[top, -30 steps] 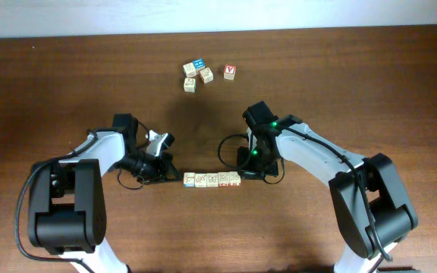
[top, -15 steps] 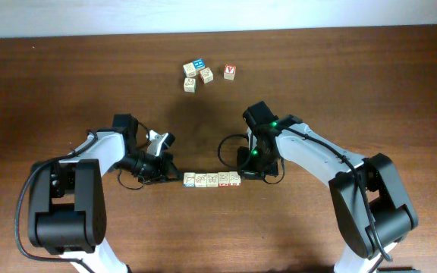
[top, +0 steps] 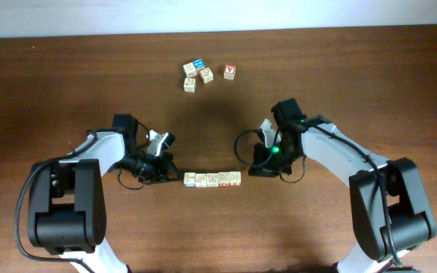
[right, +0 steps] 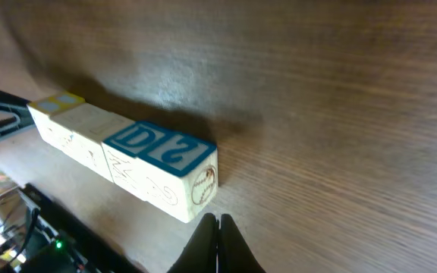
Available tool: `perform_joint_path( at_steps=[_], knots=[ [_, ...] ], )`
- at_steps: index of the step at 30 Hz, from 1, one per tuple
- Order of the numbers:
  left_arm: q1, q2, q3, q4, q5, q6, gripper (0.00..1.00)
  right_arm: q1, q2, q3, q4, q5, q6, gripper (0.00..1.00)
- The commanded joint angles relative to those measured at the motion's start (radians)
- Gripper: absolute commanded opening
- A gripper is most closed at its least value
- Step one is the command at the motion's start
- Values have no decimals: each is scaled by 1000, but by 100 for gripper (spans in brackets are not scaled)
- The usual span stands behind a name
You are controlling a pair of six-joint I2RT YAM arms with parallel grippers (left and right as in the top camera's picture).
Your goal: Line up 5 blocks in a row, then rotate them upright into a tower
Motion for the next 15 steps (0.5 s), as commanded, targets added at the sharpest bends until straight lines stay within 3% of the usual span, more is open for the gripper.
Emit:
perform_joint_path(
  at_steps=[1,15],
  knots=[
    [0,12,-8,2,30,19,0,5,12,-42,35,-68,-3,4],
    [0,12,-8,2,30,19,0,50,13,-102,151,-68,49,4]
  ],
)
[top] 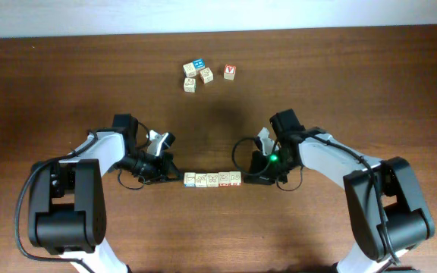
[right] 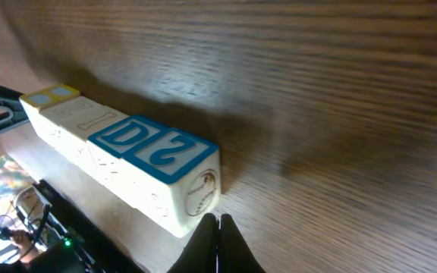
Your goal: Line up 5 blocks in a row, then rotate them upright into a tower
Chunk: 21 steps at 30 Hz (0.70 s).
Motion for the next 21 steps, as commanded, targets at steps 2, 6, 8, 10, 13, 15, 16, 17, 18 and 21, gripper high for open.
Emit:
perform_joint_path(
  at_steps=[2,6,8,10,13,15,16,17,18,21],
  knots=[
    [0,12,-8,1,29,19,0,28,9,-5,13,-9,0,4],
    [0,12,-8,2,29,19,0,28,9,-5,14,-7,-3,4],
    [0,12,-8,1,29,19,0,28,9,-5,14,-5,-3,4],
    [0,12,-8,2,29,19,0,28,9,-5,13,10,4,4],
    [0,12,-8,1,29,19,0,27,9,-5,-1,85,91,4],
    [0,12,-8,1,29,19,0,27,9,-5,3,85,90,4],
    [0,12,-8,1,29,19,0,27,9,-5,18,66,62,4],
    [0,12,-8,1,29,19,0,27,9,-5,29,50,42,4],
    [0,12,-8,0,29,19,0,27,9,-5,29,51,42,4],
    [0,12,-8,-3,29,19,0,27,9,-5,32,50,37,4]
  ],
)
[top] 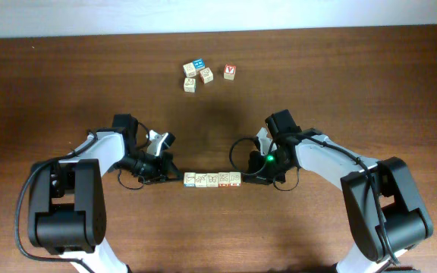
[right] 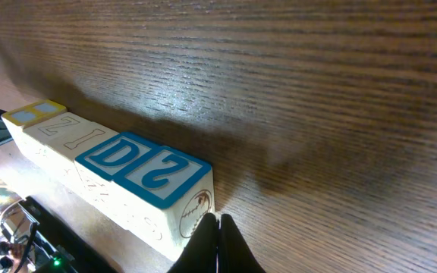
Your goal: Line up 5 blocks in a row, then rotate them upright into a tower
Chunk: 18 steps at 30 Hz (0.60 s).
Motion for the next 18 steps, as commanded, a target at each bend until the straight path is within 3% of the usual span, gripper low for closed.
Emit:
perform_joint_path(
  at_steps=[1,18],
  knots=[
    [-1,12,-8,-1,29,19,0,5,8,-3,12,-25,-37,4],
    [-1,12,-8,2,29,12,0,45,-7,42,11,-111,-111,4]
  ],
)
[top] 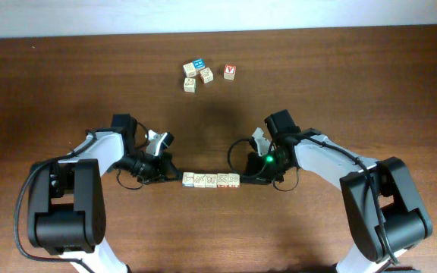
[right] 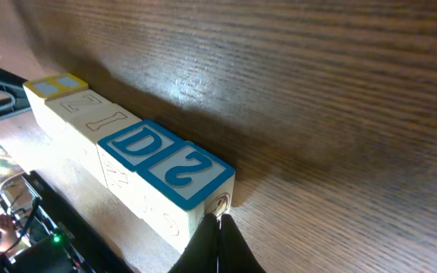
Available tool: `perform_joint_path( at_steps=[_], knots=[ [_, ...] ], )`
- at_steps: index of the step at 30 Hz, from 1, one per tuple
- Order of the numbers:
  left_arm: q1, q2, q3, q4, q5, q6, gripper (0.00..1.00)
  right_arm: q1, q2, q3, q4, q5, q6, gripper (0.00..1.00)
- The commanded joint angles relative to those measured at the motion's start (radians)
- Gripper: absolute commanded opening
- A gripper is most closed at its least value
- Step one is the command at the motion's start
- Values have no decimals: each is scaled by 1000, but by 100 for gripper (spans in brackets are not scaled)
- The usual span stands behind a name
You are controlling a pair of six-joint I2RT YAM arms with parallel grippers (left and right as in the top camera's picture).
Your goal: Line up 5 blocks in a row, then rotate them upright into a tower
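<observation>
A row of several wooden blocks (top: 211, 180) lies on the table between my two arms. In the right wrist view its near end is a blue "2" block (right: 184, 171). Beyond that come a blue "D" block (right: 131, 144), a plain outlined block (right: 89, 114) and a yellow-topped block (right: 55, 85). My right gripper (right: 218, 221) is shut on nothing, its tips touching the end face of the "2" block. My left gripper (top: 167, 168) sits just off the row's left end. Its jaws are too small to read from overhead.
A loose group of blocks sits at the back of the table: a blue-topped one (top: 198, 64), three tan ones (top: 190, 84) and a red one (top: 230, 71). The table's far edge (top: 218, 30) meets a white wall.
My right gripper, still shut, has moved from just short of the "2" block to touch its end face. The row sits slightly further left. The left arm has not moved.
My shut right gripper stood well to the right of the row. At each later moment it was closer to the "2" block at the right end. Now its tips touch that block and the row has shifted a little toward the left gripper.
</observation>
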Motion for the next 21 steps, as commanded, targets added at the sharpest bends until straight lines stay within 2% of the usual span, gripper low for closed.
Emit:
perform_joint_path(
  at_steps=[1,21],
  knots=[
    [-4,12,-8,1,34,12,0,40,-12,43,6,-52,-20,4],
    [-4,12,-8,-3,38,8,0,42,-98,57,-18,-50,-19,4]
  ],
)
